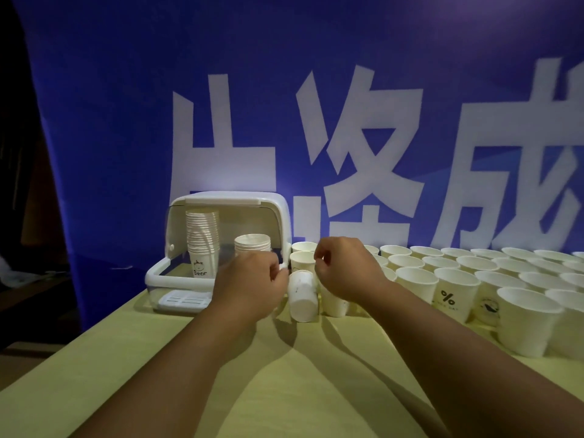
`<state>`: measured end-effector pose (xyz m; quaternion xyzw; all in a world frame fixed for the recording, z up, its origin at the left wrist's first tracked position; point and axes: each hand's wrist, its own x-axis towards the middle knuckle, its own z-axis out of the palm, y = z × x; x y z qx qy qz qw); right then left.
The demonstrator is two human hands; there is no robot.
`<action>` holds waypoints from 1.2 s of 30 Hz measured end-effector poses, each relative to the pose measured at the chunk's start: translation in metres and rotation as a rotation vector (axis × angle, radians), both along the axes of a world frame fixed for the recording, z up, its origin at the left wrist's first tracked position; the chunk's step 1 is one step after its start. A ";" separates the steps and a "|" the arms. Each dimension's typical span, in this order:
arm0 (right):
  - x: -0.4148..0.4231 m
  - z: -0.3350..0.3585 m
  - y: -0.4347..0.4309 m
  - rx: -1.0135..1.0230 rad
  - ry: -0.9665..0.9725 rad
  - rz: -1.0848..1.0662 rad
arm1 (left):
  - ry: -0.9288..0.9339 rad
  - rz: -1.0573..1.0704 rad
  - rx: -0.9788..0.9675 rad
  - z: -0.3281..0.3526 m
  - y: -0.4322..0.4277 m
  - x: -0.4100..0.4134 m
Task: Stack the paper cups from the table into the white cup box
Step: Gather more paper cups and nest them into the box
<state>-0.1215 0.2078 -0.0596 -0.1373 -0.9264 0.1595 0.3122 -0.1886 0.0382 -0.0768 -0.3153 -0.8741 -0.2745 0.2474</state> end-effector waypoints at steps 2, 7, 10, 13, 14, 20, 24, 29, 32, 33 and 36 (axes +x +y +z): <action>0.025 0.001 0.014 0.006 -0.023 -0.035 | 0.026 -0.006 -0.049 0.002 0.007 0.009; 0.095 -0.001 0.053 0.018 -0.035 -0.122 | 0.014 -0.054 -0.115 0.005 0.036 0.045; 0.134 -0.004 0.073 0.024 -0.022 -0.188 | -0.043 -0.130 -0.088 0.003 0.063 0.076; 0.172 -0.007 0.093 0.019 0.009 -0.259 | -0.062 -0.207 -0.059 0.001 0.095 0.111; 0.184 -0.008 0.099 0.017 0.019 -0.279 | -0.060 -0.229 -0.055 0.000 0.106 0.122; 0.242 -0.019 0.138 -0.025 0.117 -0.436 | -0.100 -0.343 -0.026 -0.003 0.175 0.180; 0.257 -0.041 0.157 -0.115 0.142 -0.539 | -0.185 -0.428 -0.049 -0.023 0.217 0.209; 0.252 -0.051 0.172 -0.188 0.058 -0.544 | -0.171 -0.466 -0.211 -0.045 0.234 0.214; 0.252 -0.055 0.179 -0.178 0.038 -0.576 | -0.131 -0.458 -0.197 -0.047 0.232 0.209; 0.253 -0.055 0.180 -0.172 0.045 -0.587 | -0.125 -0.453 -0.184 -0.047 0.232 0.208; 0.252 -0.055 0.177 -0.149 0.085 -0.576 | -0.106 -0.433 -0.135 -0.046 0.230 0.206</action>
